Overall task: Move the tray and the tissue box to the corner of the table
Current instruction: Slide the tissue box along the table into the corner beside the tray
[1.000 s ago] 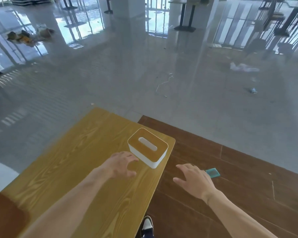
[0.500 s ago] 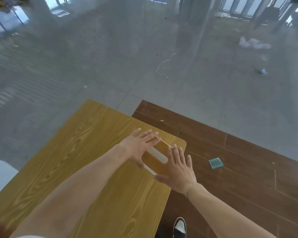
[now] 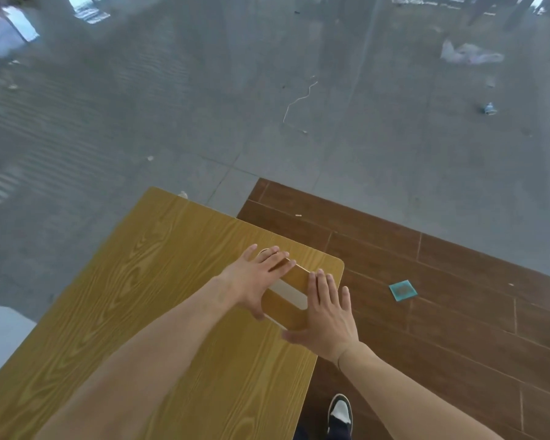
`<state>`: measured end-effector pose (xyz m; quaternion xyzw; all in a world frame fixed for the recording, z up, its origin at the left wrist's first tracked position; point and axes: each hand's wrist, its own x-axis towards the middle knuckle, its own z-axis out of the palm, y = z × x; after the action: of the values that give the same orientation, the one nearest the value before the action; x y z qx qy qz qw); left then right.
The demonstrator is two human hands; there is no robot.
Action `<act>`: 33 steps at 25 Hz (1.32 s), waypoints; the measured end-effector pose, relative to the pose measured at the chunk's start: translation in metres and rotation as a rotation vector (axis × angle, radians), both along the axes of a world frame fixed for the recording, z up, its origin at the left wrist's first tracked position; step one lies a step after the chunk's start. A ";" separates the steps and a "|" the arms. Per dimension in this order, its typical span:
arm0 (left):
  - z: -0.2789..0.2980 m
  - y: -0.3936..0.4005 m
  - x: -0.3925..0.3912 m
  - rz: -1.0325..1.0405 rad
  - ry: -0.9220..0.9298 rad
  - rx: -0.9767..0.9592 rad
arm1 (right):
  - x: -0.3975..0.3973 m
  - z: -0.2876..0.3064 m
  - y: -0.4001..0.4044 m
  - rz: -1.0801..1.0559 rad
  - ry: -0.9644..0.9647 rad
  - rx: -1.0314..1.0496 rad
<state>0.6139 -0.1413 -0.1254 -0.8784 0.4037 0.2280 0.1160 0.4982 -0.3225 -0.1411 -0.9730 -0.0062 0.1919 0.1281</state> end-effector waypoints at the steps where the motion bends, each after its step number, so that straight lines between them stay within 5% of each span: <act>1: 0.000 -0.001 -0.001 0.013 -0.003 -0.005 | 0.002 0.001 -0.001 0.003 -0.008 0.000; 17: 0.026 0.003 -0.158 0.666 -0.085 0.001 | 0.004 0.048 -0.017 0.735 -0.045 -0.111; 33: 0.059 -0.012 -0.437 1.449 -0.211 0.075 | -0.138 0.061 0.058 1.500 -0.192 0.052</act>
<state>0.1771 -0.1535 -0.0661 -0.9377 -0.2998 0.1755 0.0044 0.3602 -0.2650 -0.0805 -0.7170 -0.6823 0.1419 -0.0152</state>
